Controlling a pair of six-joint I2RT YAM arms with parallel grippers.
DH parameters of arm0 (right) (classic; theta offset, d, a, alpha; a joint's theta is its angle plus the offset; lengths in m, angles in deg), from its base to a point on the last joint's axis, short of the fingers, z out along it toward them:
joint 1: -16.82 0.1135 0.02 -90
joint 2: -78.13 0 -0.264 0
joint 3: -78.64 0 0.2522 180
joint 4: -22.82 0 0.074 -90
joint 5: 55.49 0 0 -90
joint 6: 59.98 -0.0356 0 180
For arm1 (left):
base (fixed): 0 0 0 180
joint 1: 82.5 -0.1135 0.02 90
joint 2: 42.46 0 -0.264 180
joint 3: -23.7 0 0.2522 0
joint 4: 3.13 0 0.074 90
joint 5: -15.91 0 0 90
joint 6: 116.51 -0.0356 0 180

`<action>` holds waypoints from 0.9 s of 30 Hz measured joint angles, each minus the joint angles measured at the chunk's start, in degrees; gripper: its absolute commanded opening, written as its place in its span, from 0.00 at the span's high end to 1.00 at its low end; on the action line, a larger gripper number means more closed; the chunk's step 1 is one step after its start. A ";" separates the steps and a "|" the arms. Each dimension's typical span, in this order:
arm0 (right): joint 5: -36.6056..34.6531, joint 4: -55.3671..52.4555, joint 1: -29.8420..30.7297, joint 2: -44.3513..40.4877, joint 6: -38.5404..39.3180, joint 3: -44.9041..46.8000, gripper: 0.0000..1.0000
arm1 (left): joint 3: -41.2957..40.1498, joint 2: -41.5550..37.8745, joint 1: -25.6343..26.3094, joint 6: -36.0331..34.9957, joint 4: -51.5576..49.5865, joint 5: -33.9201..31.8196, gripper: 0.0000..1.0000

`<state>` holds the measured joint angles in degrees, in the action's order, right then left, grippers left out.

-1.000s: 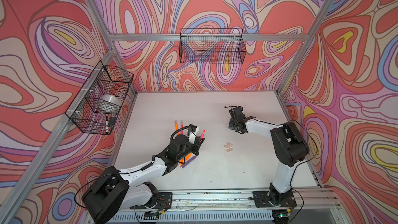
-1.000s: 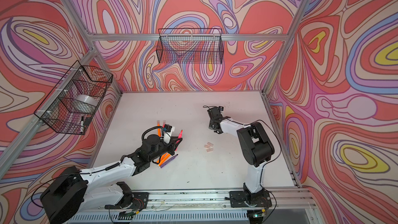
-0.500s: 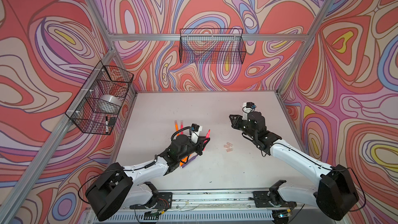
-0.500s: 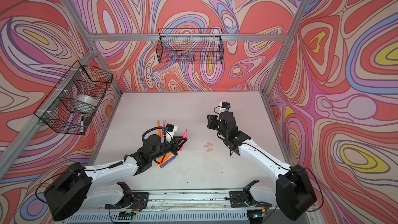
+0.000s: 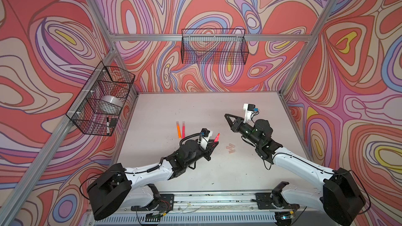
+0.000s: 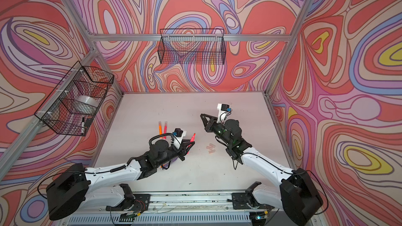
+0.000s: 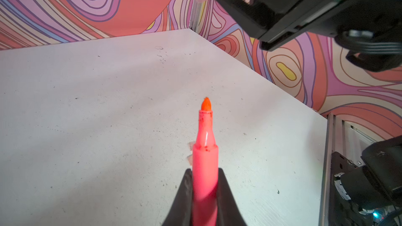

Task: Insert pens into pen caps
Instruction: Put on the pen cap to the pen.

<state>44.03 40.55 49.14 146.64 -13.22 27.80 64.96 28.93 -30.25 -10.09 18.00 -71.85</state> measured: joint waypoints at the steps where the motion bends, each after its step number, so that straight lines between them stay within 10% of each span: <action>1: 0.09 1.03 0.52 0.02 -0.26 0.07 1.00 | 0.00 0.00 0.00 0.04 -0.04 -0.11 1.00; 27: -0.44 16.76 7.06 2.08 -2.54 8.83 1.00 | 4.02 -0.04 0.00 4.00 -2.58 -0.20 1.00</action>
<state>43.60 57.31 56.20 148.72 -15.75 36.63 68.99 28.89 -30.25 -6.09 15.42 -72.04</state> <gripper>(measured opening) 0.149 0.160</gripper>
